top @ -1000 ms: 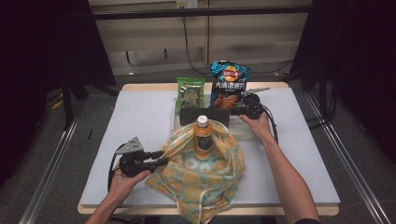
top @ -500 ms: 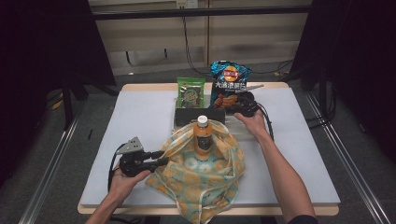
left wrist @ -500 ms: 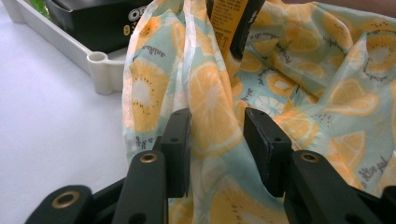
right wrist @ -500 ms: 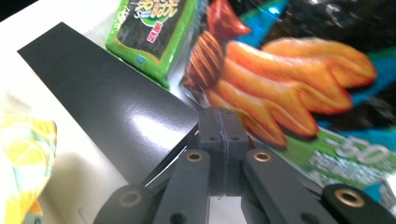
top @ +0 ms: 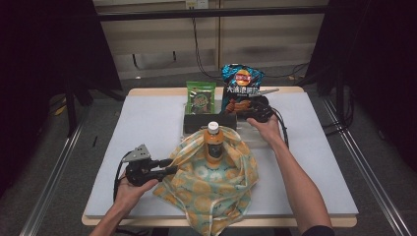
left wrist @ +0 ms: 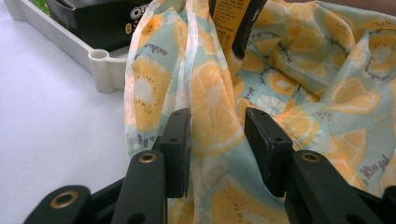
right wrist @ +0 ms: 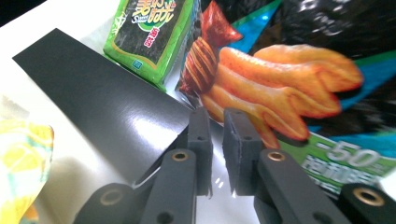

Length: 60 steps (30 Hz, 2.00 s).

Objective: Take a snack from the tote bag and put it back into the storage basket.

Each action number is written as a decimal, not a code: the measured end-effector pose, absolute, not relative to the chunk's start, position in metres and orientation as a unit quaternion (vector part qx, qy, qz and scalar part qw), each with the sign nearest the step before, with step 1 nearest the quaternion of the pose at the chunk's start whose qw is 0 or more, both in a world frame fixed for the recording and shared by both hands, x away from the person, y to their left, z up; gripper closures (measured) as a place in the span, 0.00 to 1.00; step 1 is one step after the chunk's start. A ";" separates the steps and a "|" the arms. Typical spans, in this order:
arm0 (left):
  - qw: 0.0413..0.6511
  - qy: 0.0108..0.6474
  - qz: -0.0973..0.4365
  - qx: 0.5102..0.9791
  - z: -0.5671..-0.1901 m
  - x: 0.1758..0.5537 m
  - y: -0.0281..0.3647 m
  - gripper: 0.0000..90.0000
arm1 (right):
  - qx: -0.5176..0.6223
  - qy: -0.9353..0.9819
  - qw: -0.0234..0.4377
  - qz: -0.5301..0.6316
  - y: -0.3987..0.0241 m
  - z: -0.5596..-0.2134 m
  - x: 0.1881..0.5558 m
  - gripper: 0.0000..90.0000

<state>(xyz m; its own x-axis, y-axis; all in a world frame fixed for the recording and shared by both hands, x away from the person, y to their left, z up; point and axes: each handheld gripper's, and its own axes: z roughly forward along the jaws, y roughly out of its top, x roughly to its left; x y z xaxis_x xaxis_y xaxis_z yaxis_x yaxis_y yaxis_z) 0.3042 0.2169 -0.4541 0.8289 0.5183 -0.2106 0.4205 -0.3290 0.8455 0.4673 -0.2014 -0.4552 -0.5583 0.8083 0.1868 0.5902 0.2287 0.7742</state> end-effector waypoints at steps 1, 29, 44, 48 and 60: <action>0.502 0.288 0.049 0.814 -0.454 0.304 0.217 0.69 | 0.452 0.773 0.128 0.426 -0.201 -0.455 0.467 0.89; 0.508 0.285 0.058 0.811 -0.449 0.302 0.212 0.65 | 0.376 0.765 0.112 0.511 -0.205 -0.415 0.359 0.45; 0.511 0.291 0.055 0.807 -0.451 0.302 0.211 0.61 | 0.342 0.777 0.086 0.522 -0.165 -0.418 0.336 0.42; 0.509 0.290 0.059 0.808 -0.449 0.300 0.211 0.61 | 0.326 0.783 0.082 0.524 -0.159 -0.421 0.337 0.40; 0.502 0.295 0.057 0.811 -0.452 0.302 0.211 0.59 | 0.267 0.800 0.069 0.534 -0.141 -0.427 0.357 0.32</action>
<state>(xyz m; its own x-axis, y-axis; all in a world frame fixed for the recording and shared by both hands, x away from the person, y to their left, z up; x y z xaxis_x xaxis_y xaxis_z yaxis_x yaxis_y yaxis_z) 0.3019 0.2114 -0.4519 0.8200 0.5351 -0.2034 0.4203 -0.3216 0.8485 0.3567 -0.1415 -0.4270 -0.8482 0.5002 0.1744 0.3529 0.2881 0.8902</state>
